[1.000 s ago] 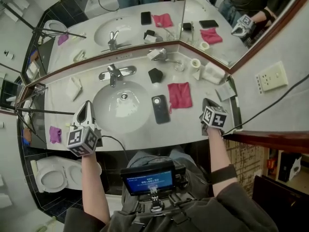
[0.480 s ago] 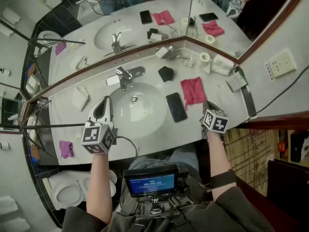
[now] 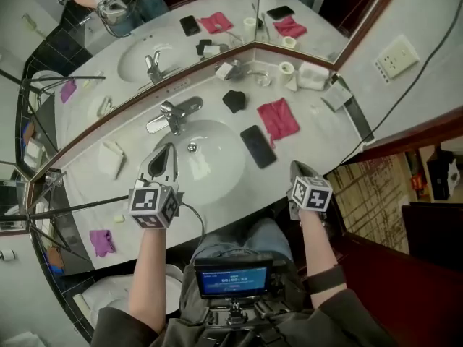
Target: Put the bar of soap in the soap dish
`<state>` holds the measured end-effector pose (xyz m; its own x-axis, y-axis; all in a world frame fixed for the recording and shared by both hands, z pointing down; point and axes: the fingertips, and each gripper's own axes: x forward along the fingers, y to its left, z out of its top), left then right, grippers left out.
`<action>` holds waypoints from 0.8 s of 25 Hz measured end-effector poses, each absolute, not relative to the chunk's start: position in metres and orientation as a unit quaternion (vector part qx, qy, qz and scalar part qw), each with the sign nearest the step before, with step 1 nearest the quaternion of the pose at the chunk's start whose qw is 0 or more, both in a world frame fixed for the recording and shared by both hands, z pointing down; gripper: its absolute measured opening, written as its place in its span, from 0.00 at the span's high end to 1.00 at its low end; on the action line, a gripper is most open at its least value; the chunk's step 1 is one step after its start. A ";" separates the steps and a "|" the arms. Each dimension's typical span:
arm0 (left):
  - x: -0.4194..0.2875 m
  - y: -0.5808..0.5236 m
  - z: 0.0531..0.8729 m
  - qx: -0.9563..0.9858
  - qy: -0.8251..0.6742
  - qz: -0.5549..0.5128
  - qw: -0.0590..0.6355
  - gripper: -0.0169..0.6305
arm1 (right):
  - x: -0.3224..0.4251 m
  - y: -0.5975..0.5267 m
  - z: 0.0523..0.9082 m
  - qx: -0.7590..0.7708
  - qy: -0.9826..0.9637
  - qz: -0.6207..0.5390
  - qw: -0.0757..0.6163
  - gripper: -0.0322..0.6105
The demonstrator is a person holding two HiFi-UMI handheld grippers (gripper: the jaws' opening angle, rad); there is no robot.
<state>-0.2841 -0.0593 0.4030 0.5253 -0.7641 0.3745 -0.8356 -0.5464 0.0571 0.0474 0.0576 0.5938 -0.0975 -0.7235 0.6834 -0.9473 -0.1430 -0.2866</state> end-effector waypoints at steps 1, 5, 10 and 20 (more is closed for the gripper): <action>-0.281 -0.055 0.402 0.866 -0.462 0.156 0.115 0.97 | 0.048 0.061 0.591 0.655 -0.639 0.377 0.144 0.92; -0.269 -0.031 0.395 0.862 -0.470 0.153 0.113 0.97 | 0.057 0.067 0.573 0.650 -0.653 0.365 0.135 0.92; -0.251 0.007 0.399 0.857 -0.482 0.150 0.106 0.97 | 0.061 0.084 0.554 0.627 -0.687 0.339 0.141 0.92; -0.221 0.051 0.408 0.859 -0.471 0.163 0.114 0.97 | 0.078 0.108 0.535 0.617 -0.700 0.335 0.132 0.92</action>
